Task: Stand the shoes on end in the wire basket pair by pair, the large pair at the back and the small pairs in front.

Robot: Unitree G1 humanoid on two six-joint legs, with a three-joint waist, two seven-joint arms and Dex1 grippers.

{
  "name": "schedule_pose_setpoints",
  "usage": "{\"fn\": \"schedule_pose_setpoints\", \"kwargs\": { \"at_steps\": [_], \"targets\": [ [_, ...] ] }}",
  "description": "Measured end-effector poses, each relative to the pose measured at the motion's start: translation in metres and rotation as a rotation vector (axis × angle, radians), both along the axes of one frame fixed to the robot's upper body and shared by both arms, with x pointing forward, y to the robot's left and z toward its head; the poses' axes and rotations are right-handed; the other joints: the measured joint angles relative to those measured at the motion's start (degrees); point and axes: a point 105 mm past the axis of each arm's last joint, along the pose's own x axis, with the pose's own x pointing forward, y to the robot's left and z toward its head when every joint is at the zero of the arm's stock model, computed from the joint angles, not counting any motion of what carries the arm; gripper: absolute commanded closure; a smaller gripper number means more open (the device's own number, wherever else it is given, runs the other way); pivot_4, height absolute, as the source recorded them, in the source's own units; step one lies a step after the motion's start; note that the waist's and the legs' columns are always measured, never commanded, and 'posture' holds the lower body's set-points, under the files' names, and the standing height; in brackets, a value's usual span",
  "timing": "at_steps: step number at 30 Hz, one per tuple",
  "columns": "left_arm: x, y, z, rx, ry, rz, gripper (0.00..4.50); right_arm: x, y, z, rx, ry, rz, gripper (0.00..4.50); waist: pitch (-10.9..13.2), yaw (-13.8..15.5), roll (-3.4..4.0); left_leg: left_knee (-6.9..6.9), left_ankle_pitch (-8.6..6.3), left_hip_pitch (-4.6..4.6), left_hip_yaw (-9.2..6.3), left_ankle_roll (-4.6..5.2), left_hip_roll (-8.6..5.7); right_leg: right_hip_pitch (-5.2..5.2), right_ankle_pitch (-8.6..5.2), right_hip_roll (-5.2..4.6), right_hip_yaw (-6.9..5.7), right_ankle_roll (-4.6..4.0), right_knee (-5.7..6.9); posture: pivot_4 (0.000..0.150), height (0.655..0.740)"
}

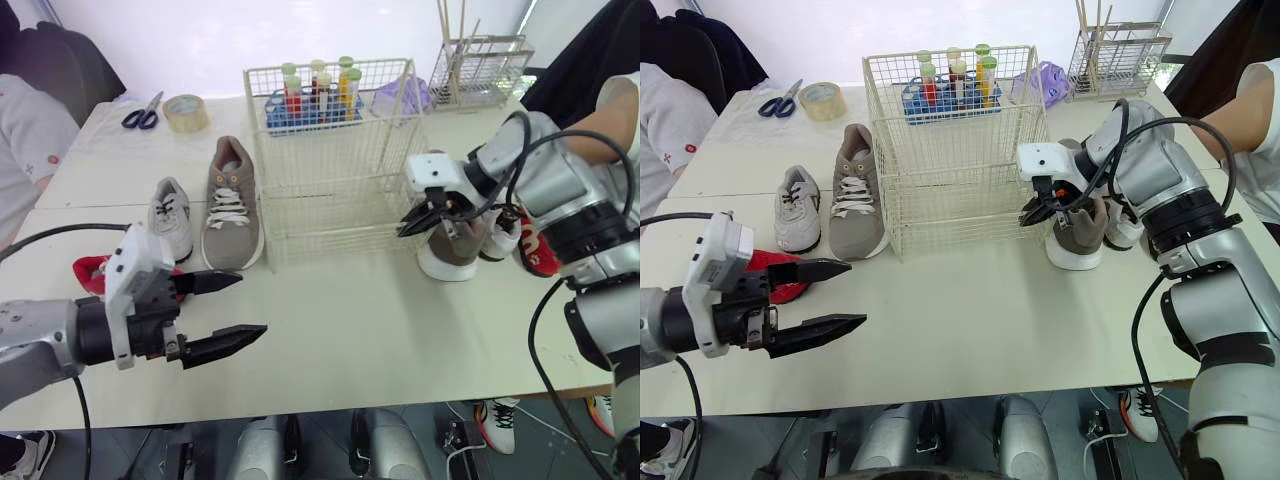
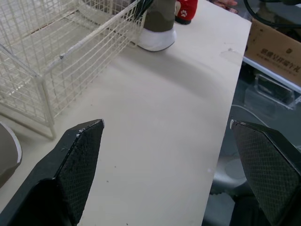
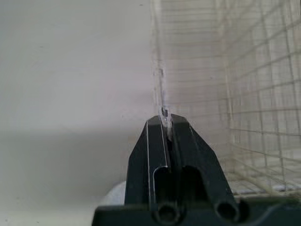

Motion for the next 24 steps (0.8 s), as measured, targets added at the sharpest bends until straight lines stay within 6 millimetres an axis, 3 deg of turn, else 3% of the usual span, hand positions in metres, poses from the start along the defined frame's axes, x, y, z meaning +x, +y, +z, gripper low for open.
{"fn": "schedule_pose_setpoints", "kwargs": {
  "at_steps": [14, 24],
  "targets": [
    [0.007, 0.004, -0.005, 0.003, 0.001, 0.002, 0.00, -0.042, 0.007, -0.002, 0.056, 0.026, -0.040, 4.41, 0.0, 0.4, 0.00, 0.00, 0.01, -0.02, -0.05, -0.02, -0.01, -0.02, 0.00, -0.03, -0.03, 0.00, 0.06, 0.150, 0.7400],
    [0.012, 0.000, -0.008, 0.000, 0.006, -0.030, 0.00, -0.050, 0.012, -0.010, 0.094, 0.031, -0.071, 4.41, 0.0, 0.4, -0.02, 0.02, 0.01, -0.01, -0.04, -0.01, -0.01, -0.01, 0.00, -0.02, -0.02, 0.00, 0.08, 0.150, 0.7400]
  ]
}}
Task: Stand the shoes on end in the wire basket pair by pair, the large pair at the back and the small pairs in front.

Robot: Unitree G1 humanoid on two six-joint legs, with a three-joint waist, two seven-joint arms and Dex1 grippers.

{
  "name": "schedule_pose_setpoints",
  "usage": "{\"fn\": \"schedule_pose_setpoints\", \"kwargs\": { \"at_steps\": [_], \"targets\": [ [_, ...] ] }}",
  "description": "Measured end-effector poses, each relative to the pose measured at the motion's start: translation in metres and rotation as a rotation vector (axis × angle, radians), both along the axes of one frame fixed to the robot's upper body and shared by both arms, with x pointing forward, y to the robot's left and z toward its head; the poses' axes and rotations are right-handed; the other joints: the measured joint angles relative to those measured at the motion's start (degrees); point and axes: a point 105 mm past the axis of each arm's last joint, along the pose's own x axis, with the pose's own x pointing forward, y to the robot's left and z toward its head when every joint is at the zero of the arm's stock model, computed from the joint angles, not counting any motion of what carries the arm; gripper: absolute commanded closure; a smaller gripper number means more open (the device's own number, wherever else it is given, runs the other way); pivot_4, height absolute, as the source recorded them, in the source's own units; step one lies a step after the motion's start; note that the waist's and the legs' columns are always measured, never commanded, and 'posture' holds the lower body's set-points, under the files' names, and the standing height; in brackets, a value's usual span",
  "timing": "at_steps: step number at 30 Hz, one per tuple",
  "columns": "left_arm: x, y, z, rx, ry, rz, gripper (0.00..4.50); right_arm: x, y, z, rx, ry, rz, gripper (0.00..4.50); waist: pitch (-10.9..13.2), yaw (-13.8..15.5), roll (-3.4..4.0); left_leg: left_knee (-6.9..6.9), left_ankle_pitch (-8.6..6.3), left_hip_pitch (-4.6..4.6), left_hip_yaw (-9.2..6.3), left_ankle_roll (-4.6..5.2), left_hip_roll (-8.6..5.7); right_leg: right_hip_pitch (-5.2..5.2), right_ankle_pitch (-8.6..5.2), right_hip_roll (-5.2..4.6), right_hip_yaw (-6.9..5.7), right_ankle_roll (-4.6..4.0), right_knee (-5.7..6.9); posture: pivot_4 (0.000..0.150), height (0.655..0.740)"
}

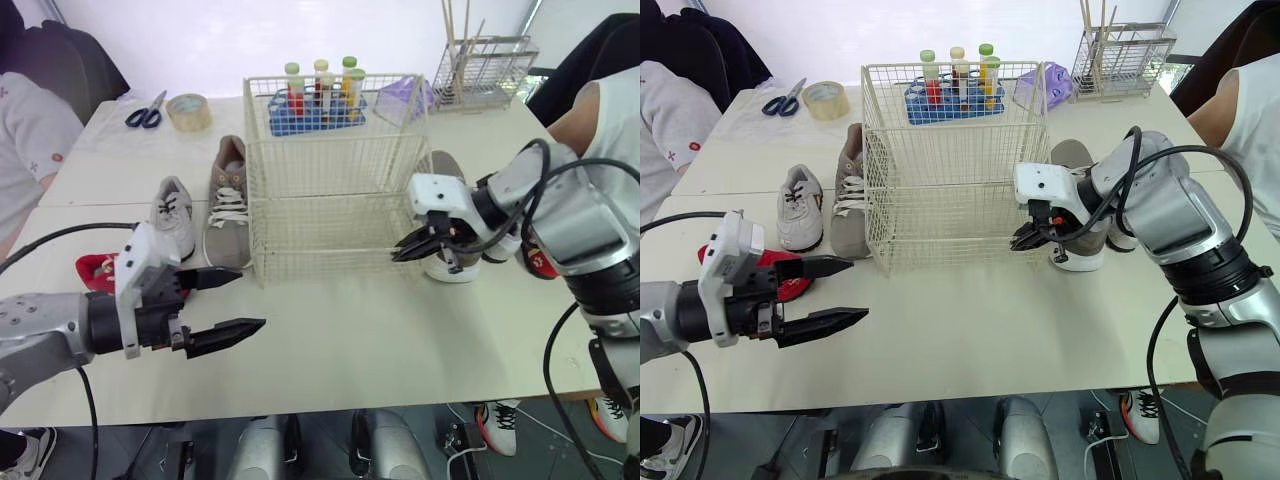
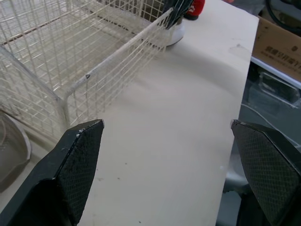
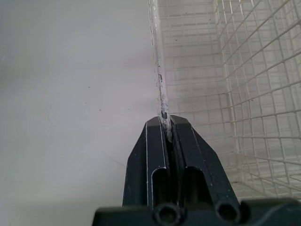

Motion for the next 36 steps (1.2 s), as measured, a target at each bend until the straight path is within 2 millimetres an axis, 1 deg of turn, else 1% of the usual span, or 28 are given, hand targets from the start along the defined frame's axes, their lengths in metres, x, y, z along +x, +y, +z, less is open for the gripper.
{"fn": "schedule_pose_setpoints", "kwargs": {
  "at_steps": [1, 2, 3, 5, 6, 7, 9, 11, 12, 13, 15, 16, 17, 18, 19, 20, 22, 25, 27, 29, 30, 31, 32, 34, 36],
  "targets": [
    [0.000, 0.000, 0.000, 0.000, 0.000, 0.000, 0.00, 0.000, 0.000, 0.000, 0.001, -0.002, 0.001, 4.41, 0.0, 0.0, -0.01, 0.00, 0.00, 0.00, 0.00, 0.00, 0.00, 0.00, 0.00, 0.00, 0.00, 0.00, 0.00, 0.150, 0.7400],
    [0.000, 0.000, 0.000, 0.001, 0.000, -0.001, 0.00, -0.001, 0.000, -0.001, 0.002, -0.003, 0.007, 3.83, 0.0, 0.0, -0.01, 0.00, 0.00, 0.00, 0.00, 0.00, 0.00, 0.00, 0.00, 0.00, 0.00, 0.00, 0.00, 0.150, 0.7400],
    [0.000, 0.000, 0.000, 0.002, -0.001, -0.002, 0.00, -0.002, 0.000, -0.002, 0.005, 0.006, 0.014, 3.56, 0.0, 0.0, -0.01, 0.00, 0.00, 0.00, 0.00, 0.00, 0.00, 0.00, 0.00, 0.01, 0.00, 0.00, 0.00, 0.150, 0.7400],
    [0.001, 0.001, -0.001, 0.004, -0.001, 0.001, 0.00, -0.004, 0.001, -0.004, 0.015, 0.019, 0.029, 2.63, 0.0, 0.0, -0.01, 0.00, 0.00, 0.00, 0.00, 0.00, 0.00, 0.00, 0.00, 0.01, 0.00, 0.00, 0.01, 0.150, 0.7400],
    [0.000, 0.002, -0.002, 0.004, 0.002, 0.001, 0.00, -0.004, 0.002, -0.004, 0.020, 0.019, 0.030, 2.07, 0.0, 0.0, -0.01, 0.01, 0.00, 0.00, 0.00, 0.00, 0.00, 0.00, 0.00, 0.01, 0.00, 0.00, 0.01, 0.150, 0.7400],
    [0.000, 0.002, -0.003, 0.003, 0.008, -0.001, 0.00, -0.004, 0.002, -0.004, 0.023, 0.018, 0.028, 1.67, 0.0, 0.0, -0.01, 0.01, 0.01, 0.00, 0.00, 0.00, 0.00, 0.00, 0.00, 0.01, 0.00, 0.00, 0.01, 0.150, 0.7400],
    [0.000, 0.004, -0.005, 0.001, 0.022, 0.000, 0.00, -0.008, 0.004, 0.000, 0.039, 0.032, 0.038, 1.67, 0.0, 0.0, 0.00, 0.01, 0.01, 0.00, 0.00, 0.00, 0.00, 0.00, 0.00, 0.01, 0.00, 0.00, 0.02, 0.150, 0.7400],
    [0.000, 0.006, -0.006, 0.002, 0.023, 0.007, 0.00, -0.015, 0.001, 0.010, 0.049, 0.038, 0.055, 1.67, 0.0, 0.2, 0.01, 0.01, 0.01, -0.01, -0.02, 0.00, -0.01, 0.00, 0.00, 0.00, 0.00, 0.00, 0.01, 0.150, 0.7400],
    [0.000, 0.007, -0.006, 0.000, 0.025, 0.009, 0.00, -0.019, 0.001, 0.019, 0.075, 0.040, 0.067, 1.67, 0.0, 0.2, -0.01, 0.03, 0.00, -0.01, -0.02, 0.00, -0.01, 0.00, 0.00, 0.00, 0.00, 0.00, 0.01, 0.150, 0.7400],
    [0.000, 0.009, -0.006, -0.001, 0.026, 0.013, 0.00, -0.023, 0.000, 0.031, 0.116, 0.038, 0.082, 1.67, 0.0, 0.1, -0.01, 0.03, 0.00, -0.02, -0.02, 0.00, -0.01, 0.00, 0.00, 0.00, 0.01, 0.00, 0.00, 0.150, 0.7400],
    [0.000, 0.012, -0.001, -0.005, 0.009, 0.028, 0.00, -0.030, -0.002, 0.065, 0.242, 0.016, 0.106, 1.67, 0.0, 0.0, -0.02, 0.03, 0.00, 0.00, -0.03, 0.00, -0.01, 0.02, 0.00, -0.01, 0.01, 0.00, 0.00, 0.150, 0.7400],
    [-0.001, 0.013, 0.002, -0.014, 0.002, 0.030, 0.00, -0.032, -0.004, 0.078, 0.308, 0.013, 0.113, 1.67, 0.0, 0.0, -0.02, 0.03, 0.00, 0.00, -0.04, 0.00, -0.01, 0.02, 0.00, -0.01, 0.00, 0.00, 0.00, 0.150, 0.7400],
    [-0.001, 0.013, 0.008, -0.038, -0.016, 0.039, 0.00, -0.033, -0.006, 0.100, 0.429, 0.018, 0.118, 1.67, 0.0, 0.0, -0.03, 0.03, 0.00, 0.02, -0.05, 0.00, 0.00, 0.04, 0.01, -0.01, 0.01, -0.01, 0.00, 0.150, 0.7400],
    [-0.002, 0.014, 0.014, -0.067, -0.031, 0.047, 0.00, -0.033, -0.008, 0.117, 0.536, 0.025, 0.130, 1.67, 0.0, 0.0, -0.05, 0.03, 0.00, 0.02, -0.06, 0.00, 0.01, 0.04, 0.01, -0.01, 0.01, -0.02, 0.00, 0.150, 0.7400],
    [-0.003, 0.015, 0.018, -0.086, -0.042, 0.053, 0.00, -0.033, -0.008, 0.127, 0.605, 0.031, 0.149, 1.67, 0.0, -0.1, -0.06, 0.03, 0.00, 0.06, -0.06, 0.00, 0.01, 0.08, 0.01, -0.01, 0.01, -0.03, 0.01, 0.150, 0.7400],
    [-0.004, 0.016, 0.021, -0.114, -0.049, 0.068, 0.00, -0.032, -0.004, 0.134, 0.677, 0.046, 0.189, 1.67, 0.0, -0.4, -0.09, 0.02, 0.00, 0.12, -0.05, 0.00, 0.04, 0.10, 0.02, -0.02, 0.02, -0.04, 0.02, 0.150, 0.7400],
    [-0.005, 0.016, 0.026, -0.150, -0.057, 0.086, 0.00, -0.024, 0.010, 0.137, 0.762, 0.085, 0.253, 1.67, 0.0, -0.8, -0.10, 0.02, 0.03, 0.15, -0.04, -0.04, 0.07, 0.12, 0.04, -0.03, 0.03, -0.06, 0.09, 0.150, 0.7400],
    [-0.006, 0.015, 0.027, -0.160, -0.057, 0.107, 0.00, -0.011, 0.025, 0.133, 0.817, 0.141, 0.299, 1.67, 0.0, -0.5, -0.07, 0.03, 0.05, 0.13, -0.03, -0.06, 0.01, 0.01, 0.03, -0.04, 0.03, -0.06, 0.32, 0.150, 0.7400],
    [-0.012, 0.015, 0.024, -0.186, -0.042, 0.141, 0.00, -0.004, 0.035, 0.136, 0.850, 0.155, 0.338, 1.67, 0.0, -0.3, -0.08, 0.04, 0.05, 0.11, -0.03, -0.05, 0.01, 0.00, 0.03, -0.05, 0.05, -0.06, 0.33, 0.150, 0.7400],
    [-0.018, 0.014, 0.023, -0.187, -0.033, 0.166, 0.00, 0.001, 0.043, 0.140, 0.877, 0.153, 0.365, 1.11, 0.0, -0.3, -0.15, 0.05, 0.05, 0.09, -0.05, -0.05, 0.01, -0.01, 0.03, -0.06, 0.06, -0.06, 0.32, 0.150, 0.7400],
    [-0.020, 0.014, 0.027, -0.186, -0.047, 0.175, 0.00, 0.002, 0.045, 0.141, 0.886, 0.147, 0.374, 0.80, 0.0, 0.0, -0.15, 0.06, 0.05, 0.09, -0.06, -0.05, -0.02, 0.00, 0.03, -0.08, 0.06, -0.07, 0.34, 0.150, 0.7400],
    [-0.021, 0.015, 0.029, -0.186, -0.055, 0.181, 0.00, 0.004, 0.047, 0.142, 0.894, 0.142, 0.379, 0.34, 0.0, 0.0, -0.16, 0.07, 0.05, 0.09, -0.07, -0.05, -0.02, 0.00, 0.03, -0.07, 0.04, -0.07, 0.35, 0.150, 0.7400],
    [-0.022, 0.016, 0.032, -0.179, -0.065, 0.192, 0.00, 0.009, 0.052, 0.142, 0.903, 0.122, 0.371, 0.01, 0.0, 0.0, -0.16, 0.08, 0.05, 0.10, -0.07, -0.05, -0.03, 0.01, 0.03, -0.08, 0.03, -0.07, 0.39, 0.150, 0.7400],
    [-0.022, 0.018, 0.036, -0.171, -0.087, 0.204, 0.00, 0.015, 0.055, 0.141, 0.914, 0.104, 0.349, 0.01, 0.0, 0.0, -0.16, 0.09, 0.06, 0.10, -0.08, -0.06, -0.06, 0.01, 0.03, -0.10, 0.03, -0.08, 0.44, 0.150, 0.7400],
    [-0.013, 0.021, 0.051, -0.148, -0.169, 0.230, 0.00, 0.027, 0.056, 0.141, 0.926, 0.054, 0.276, 0.01, 0.0, 0.2, -0.19, 0.12, 0.08, 0.09, -0.11, -0.10, -0.09, -0.02, 0.02, -0.13, 0.01, -0.08, 0.55, 0.150, 0.7400]
  ]
}}
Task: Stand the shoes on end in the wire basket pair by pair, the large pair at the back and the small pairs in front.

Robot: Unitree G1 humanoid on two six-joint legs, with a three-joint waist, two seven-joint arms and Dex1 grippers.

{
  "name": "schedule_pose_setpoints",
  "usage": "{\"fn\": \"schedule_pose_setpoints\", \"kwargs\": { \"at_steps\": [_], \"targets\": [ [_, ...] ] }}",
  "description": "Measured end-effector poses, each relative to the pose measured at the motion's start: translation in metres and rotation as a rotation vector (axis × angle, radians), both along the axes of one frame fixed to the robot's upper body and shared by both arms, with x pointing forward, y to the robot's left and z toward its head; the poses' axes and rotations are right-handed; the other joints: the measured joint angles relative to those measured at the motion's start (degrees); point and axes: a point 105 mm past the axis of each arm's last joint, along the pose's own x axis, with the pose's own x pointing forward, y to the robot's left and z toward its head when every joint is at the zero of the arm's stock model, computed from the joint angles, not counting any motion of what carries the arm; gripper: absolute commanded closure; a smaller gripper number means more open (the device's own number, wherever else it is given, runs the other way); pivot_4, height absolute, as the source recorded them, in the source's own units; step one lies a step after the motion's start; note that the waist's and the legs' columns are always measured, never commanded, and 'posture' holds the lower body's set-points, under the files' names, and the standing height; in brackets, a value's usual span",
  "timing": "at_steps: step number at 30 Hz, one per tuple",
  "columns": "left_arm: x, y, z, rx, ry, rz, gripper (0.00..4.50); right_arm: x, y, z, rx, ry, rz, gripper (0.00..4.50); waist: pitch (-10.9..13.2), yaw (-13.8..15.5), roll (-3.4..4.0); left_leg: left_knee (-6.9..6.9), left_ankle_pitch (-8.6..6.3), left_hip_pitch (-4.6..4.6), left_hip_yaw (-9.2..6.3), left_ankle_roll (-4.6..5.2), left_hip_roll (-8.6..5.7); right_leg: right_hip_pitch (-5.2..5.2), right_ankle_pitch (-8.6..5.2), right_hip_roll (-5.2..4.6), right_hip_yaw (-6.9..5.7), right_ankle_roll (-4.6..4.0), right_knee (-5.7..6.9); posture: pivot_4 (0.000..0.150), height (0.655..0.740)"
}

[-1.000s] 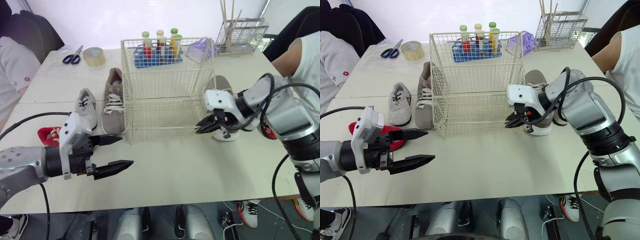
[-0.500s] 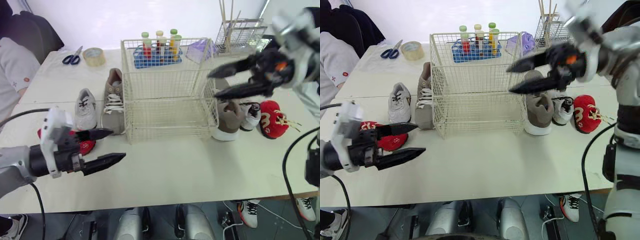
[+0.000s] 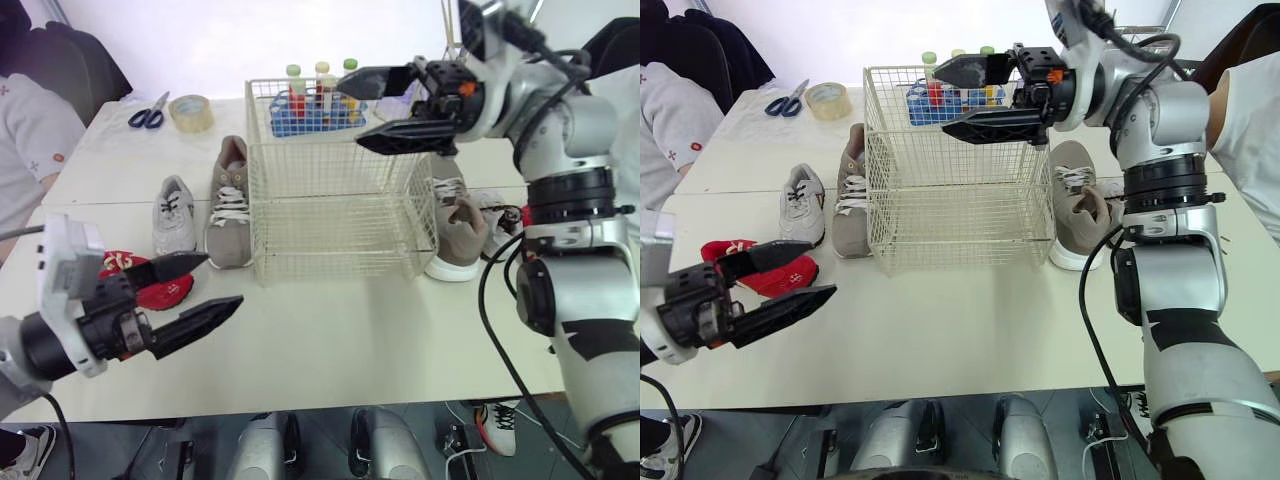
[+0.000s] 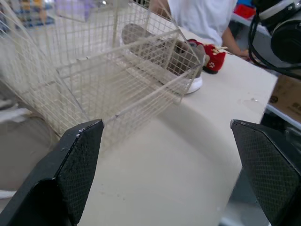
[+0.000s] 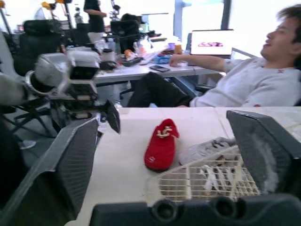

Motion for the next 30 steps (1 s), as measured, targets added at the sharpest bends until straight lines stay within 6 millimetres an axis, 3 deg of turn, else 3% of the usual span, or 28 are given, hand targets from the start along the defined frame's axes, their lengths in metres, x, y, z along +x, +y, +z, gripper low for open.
{"fn": "schedule_pose_setpoints", "kwargs": {
  "at_steps": [3, 5, 9, 11, 14, 17, 18, 20, 24, 28, 30],
  "targets": [
    [0.021, 0.001, 0.035, -0.002, -0.209, 0.080, 0.00, 0.015, -0.007, 0.013, 0.051, -0.073, -0.170, 0.01, 0.0, 0.2, -0.02, 0.00, 0.02, 0.01, 0.00, -0.01, -0.04, 0.01, 0.00, -0.04, 0.00, 0.00, 0.07, 0.150, 0.7400],
    [0.031, -0.003, 0.043, -0.038, -0.267, 0.114, 0.00, 0.021, -0.018, 0.015, 0.037, -0.155, -0.290, 0.01, 0.0, 0.0, -0.05, -0.02, 0.02, 0.02, 0.01, -0.01, -0.05, 0.04, 0.00, -0.04, 0.02, 0.01, 0.03, 0.150, 0.7400],
    [0.048, -0.025, 0.041, -0.133, -0.266, 0.049, 0.00, 0.041, -0.049, 0.000, 0.057, -0.224, -0.567, 0.01, 0.0, 0.0, -0.15, -0.01, 0.04, 0.00, 0.07, -0.01, -0.04, -0.01, 0.01, -0.03, 0.01, 0.03, 0.07, 0.150, 0.7400],
    [0.057, -0.037, 0.040, -0.172, -0.258, -0.019, 0.00, 0.043, -0.076, -0.001, 0.152, -0.236, -0.755, 0.01, 0.0, 0.2, -0.15, -0.02, 0.08, 0.00, 0.04, -0.06, -0.01, -0.02, 0.00, 0.03, 0.00, 0.04, 0.13, 0.150, 0.7400],
    [0.060, -0.047, 0.031, -0.195, -0.221, -0.091, 0.00, 0.031, -0.113, -0.019, 0.105, -0.223, -0.917, 0.01, 0.0, 0.5, -0.16, -0.03, 0.10, -0.01, 0.01, -0.08, 0.01, -0.01, -0.04, 0.08, 0.01, 0.10, 0.09, 0.150, 0.7400],
    [0.062, -0.057, 0.018, -0.201, -0.174, -0.173, 0.00, 0.011, -0.147, -0.056, 0.152, -0.139, -1.148, 0.01, -0.1, 0.8, -0.15, -0.05, 0.11, 0.05, 0.03, -0.09, 0.05, 0.00, -0.06, 0.11, 0.04, 0.13, 0.10, 0.150, 0.7400],
    [0.062, -0.061, 0.007, -0.193, -0.139, -0.201, 0.00, 0.003, -0.148, -0.077, 0.141, -0.091, -1.189, 0.01, -0.1, 0.6, -0.12, -0.05, 0.12, 0.07, 0.08, -0.11, 0.07, -0.02, -0.06, 0.13, 0.09, 0.13, 0.14, 0.150, 0.7400],
    [0.064, -0.068, -0.008, -0.175, -0.100, -0.231, 0.00, -0.005, -0.145, -0.100, 0.121, -0.025, -1.226, 0.01, 0.0, 0.2, -0.03, -0.06, 0.15, 0.09, 0.07, -0.15, 0.05, -0.02, -0.06, 0.14, 0.11, 0.12, 0.20, 0.150, 0.7400],
    [0.063, -0.077, -0.019, -0.171, -0.081, -0.268, 0.00, -0.026, -0.153, -0.102, 0.170, -0.056, -1.346, 0.01, -0.1, 0.0, -0.17, -0.07, 0.19, 0.18, -0.02, -0.13, 0.07, 0.07, -0.06, 0.16, 0.11, 0.10, 0.20, 0.150, 0.7400],
    [0.051, -0.080, -0.034, -0.147, -0.028, -0.281, 0.00, -0.034, -0.159, -0.137, 0.159, 0.060, -1.428, 0.01, -0.1, 0.0, -0.16, -0.07, 0.18, 0.17, -0.01, -0.09, 0.02, 0.08, -0.06, 0.12, 0.15, 0.10, 0.18, 0.150, 0.7400],
    [0.043, -0.084, -0.035, -0.145, -0.017, -0.298, 0.00, -0.034, -0.161, -0.145, 0.149, 0.079, -1.444, 0.01, -0.1, 0.0, -0.16, -0.06, 0.18, 0.18, -0.01, -0.08, 0.01, 0.09, -0.06, 0.11, 0.17, 0.10, 0.19, 0.150, 0.7400]
  ]
}}
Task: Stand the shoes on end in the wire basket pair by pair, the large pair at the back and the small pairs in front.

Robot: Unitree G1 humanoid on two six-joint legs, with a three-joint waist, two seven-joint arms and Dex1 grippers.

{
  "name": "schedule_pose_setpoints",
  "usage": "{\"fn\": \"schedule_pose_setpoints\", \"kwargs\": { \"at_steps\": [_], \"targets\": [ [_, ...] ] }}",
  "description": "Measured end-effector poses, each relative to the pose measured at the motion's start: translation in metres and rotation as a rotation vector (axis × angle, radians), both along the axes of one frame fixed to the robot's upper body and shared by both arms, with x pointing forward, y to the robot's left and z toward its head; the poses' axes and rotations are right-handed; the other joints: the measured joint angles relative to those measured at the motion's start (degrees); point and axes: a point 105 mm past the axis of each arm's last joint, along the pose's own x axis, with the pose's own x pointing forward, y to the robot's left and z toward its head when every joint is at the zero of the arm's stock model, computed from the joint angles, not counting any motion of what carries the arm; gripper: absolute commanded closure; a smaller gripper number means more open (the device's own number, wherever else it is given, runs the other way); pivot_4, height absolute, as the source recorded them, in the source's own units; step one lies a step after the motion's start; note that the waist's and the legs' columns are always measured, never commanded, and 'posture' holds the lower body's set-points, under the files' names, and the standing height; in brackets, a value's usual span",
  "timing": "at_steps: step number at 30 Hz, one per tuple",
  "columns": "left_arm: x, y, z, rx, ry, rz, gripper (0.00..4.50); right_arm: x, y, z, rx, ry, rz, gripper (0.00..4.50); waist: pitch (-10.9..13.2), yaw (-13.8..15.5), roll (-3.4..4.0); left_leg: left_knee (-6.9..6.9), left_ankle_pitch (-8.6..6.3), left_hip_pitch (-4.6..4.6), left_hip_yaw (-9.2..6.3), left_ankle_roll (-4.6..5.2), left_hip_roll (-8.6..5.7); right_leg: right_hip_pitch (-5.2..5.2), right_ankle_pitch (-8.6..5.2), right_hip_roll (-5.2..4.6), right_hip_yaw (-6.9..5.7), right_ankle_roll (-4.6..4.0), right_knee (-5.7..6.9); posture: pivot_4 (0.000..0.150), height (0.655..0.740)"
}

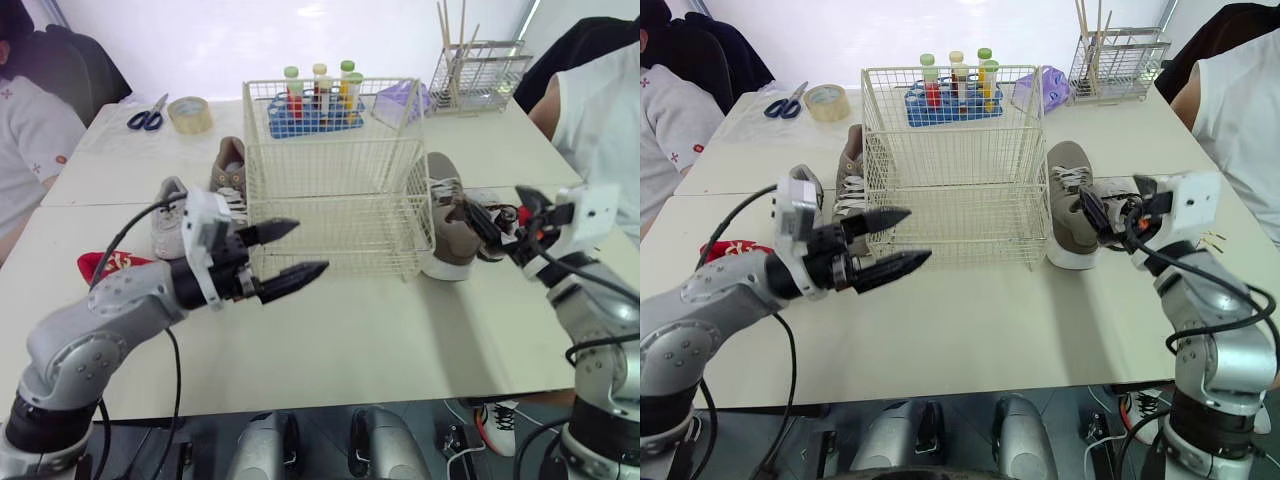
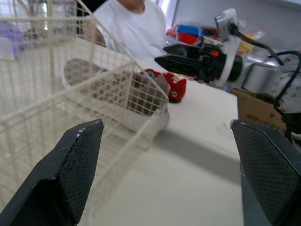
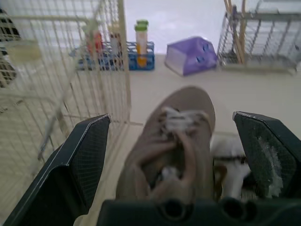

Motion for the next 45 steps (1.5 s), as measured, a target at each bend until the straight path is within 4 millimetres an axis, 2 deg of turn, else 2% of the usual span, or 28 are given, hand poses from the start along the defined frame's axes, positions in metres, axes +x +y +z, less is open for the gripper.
{"fn": "schedule_pose_setpoints", "kwargs": {
  "at_steps": [5, 9, 12, 18, 20, 23, 29, 31, 32, 38, 41, 43, 45],
  "targets": [
    [-0.015, -0.009, -0.007, 0.013, 0.041, -0.039, 0.00, 0.002, 0.006, -0.020, 0.027, 0.040, 0.002, 0.01, 0.0, 0.0, 0.00, 0.00, 0.00, 0.03, -0.01, 0.00, 0.02, 0.01, 0.00, 0.02, 0.07, 0.00, 0.03, 0.150, 0.7400],
    [-0.014, -0.007, -0.008, 0.022, 0.054, -0.022, 0.00, 0.002, 0.012, -0.028, 0.016, 0.058, 0.008, 0.01, 0.0, 0.1, 0.00, 0.00, 0.00, 0.03, -0.01, 0.01, 0.01, 0.01, -0.01, 0.02, 0.07, 0.00, 0.00, 0.150, 0.7400],
    [-0.013, -0.007, -0.008, 0.027, 0.056, -0.016, 0.00, 0.003, 0.014, -0.043, 0.003, 0.098, 0.007, 0.01, 0.0, 0.1, 0.00, 0.00, 0.00, 0.03, -0.01, 0.01, 0.01, 0.01, -0.01, 0.02, 0.07, 0.00, 0.00, 0.150, 0.7400],
    [-0.008, -0.005, -0.006, 0.030, 0.048, 0.000, 0.00, 0.014, 0.006, -0.063, 0.019, 0.134, -0.042, 0.01, 0.0, 0.0, 0.00, 0.00, 0.00, 0.04, 0.00, 0.01, 0.01, 0.01, -0.01, 0.02, 0.05, 0.00, 0.01, 0.150, 0.7400],
    [-0.005, -0.003, -0.007, 0.033, 0.049, 0.012, 0.00, 0.018, 0.006, -0.064, 0.040, 0.122, -0.050, 0.01, 0.0, 0.0, 0.00, 0.00, 0.00, 0.04, 0.00, 0.01, 0.01, 0.01, -0.01, 0.03, 0.05, 0.00, 0.01, 0.150, 0.7400],
    [-0.004, -0.003, -0.008, 0.033, 0.051, 0.017, 0.00, 0.023, 0.004, -0.065, 0.051, 0.120, -0.063, 0.81, 0.0, 0.0, 0.00, -0.01, 0.00, 0.03, 0.00, 0.01, 0.01, 0.01, -0.01, 0.02, 0.05, 0.00, 0.00, 0.150, 0.7400],
    [-0.003, -0.002, -0.009, 0.040, 0.047, 0.027, 0.00, 0.026, 0.001, -0.056, 0.055, 0.068, -0.077, 3.47, 0.0, -0.1, -0.08, -0.01, 0.00, 0.10, 0.00, 0.00, 0.03, 0.06, -0.01, 0.04, 0.05, 0.00, 0.00, 0.150, 0.7400],
    [-0.002, -0.002, -0.009, 0.042, 0.046, 0.031, 0.00, 0.026, 0.002, -0.057, 0.054, 0.070, -0.073, 4.23, 0.0, -0.1, -0.07, -0.01, 0.00, 0.10, 0.00, 0.00, 0.03, 0.06, -0.01, 0.04, 0.08, 0.00, 0.00, 0.150, 0.7400],
    [-0.002, -0.002, -0.009, 0.041, 0.046, 0.032, 0.00, 0.026, 0.003, -0.058, 0.054, 0.071, -0.073, 4.34, 0.0, -0.1, -0.07, -0.01, 0.00, 0.10, 0.00, 0.01, 0.03, 0.06, -0.01, 0.04, 0.09, 0.00, 0.01, 0.150, 0.7400],
    [0.000, -0.001, -0.009, 0.049, 0.037, 0.039, 0.00, 0.027, 0.002, -0.057, 0.056, 0.061, -0.078, 4.34, 0.0, -0.1, -0.07, -0.01, 0.00, 0.11, 0.01, 0.01, 0.03, 0.07, -0.01, 0.04, 0.10, 0.00, 0.00, 0.150, 0.7400],
    [0.004, 0.001, -0.010, 0.052, 0.041, 0.040, 0.00, 0.037, -0.004, -0.050, 0.069, 0.048, -0.101, 4.34, 0.0, -0.1, 0.01, -0.01, 0.00, 0.10, 0.04, 0.01, 0.01, 0.04, -0.01, 0.03, 0.09, -0.01, 0.01, 0.150, 0.7400],
    [0.007, 0.003, -0.010, 0.056, 0.040, 0.037, 0.00, 0.049, -0.013, -0.030, 0.068, -0.002, -0.130, 4.34, 0.1, -0.1, 0.16, 0.00, 0.01, 0.01, 0.08, 0.02, 0.00, -0.07, 0.00, 0.02, 0.11, -0.01, 0.02, 0.150, 0.7400],
    [0.009, 0.004, -0.010, 0.065, 0.034, 0.030, 0.00, 0.056, -0.024, 0.005, 0.054, -0.105, -0.164, 4.34, 0.1, 0.1, 0.20, -0.02, 0.02, -0.07, 0.07, 0.03, -0.01, -0.14, -0.01, 0.02, 0.10, 0.00, 0.02, 0.150, 0.7400]
  ]
}}
